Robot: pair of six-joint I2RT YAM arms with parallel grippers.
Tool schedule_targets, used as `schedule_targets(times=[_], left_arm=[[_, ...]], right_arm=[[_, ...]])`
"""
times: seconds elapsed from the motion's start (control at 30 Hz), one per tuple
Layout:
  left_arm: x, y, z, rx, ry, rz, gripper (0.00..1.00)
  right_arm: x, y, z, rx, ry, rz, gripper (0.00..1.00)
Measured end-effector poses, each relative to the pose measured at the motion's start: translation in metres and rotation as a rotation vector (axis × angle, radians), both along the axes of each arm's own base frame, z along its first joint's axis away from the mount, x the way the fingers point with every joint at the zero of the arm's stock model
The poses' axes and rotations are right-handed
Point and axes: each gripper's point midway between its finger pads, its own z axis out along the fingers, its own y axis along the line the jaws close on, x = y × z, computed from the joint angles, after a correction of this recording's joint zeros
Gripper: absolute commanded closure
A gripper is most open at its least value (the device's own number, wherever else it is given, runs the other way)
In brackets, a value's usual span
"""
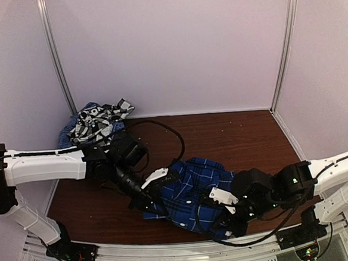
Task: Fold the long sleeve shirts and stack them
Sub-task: Fold the 2/3-rectangle-folded shirt at the center of the board.
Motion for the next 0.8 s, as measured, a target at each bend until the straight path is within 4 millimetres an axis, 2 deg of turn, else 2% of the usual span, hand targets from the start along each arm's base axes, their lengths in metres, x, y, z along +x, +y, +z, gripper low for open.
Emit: schedule_targets(times=[0.13,0.23,0.53,0.8], left_arm=[[-0.005,0.001,0.011,-0.016,0.061,0.001,1.00],[0.004,-0.001,0.018,-0.034,0.112,0.014,1.00],[0.066,-0.016,0.027,-0.084,0.230,0.100,1.00],[0.116,-0.033,0.008,-0.070,0.325,0.134,0.98]], right_arm=[[-0.001,0.002,0.013,0.075,0.093,0.005,1.00],[0.012,0.001,0.017,0.114,0.166,-0.024,1.00],[0.065,-0.010,0.037,0.259,0.353,-0.121,1.00],[0.109,-0.025,0.022,0.270,0.466,-0.207,0.98]])
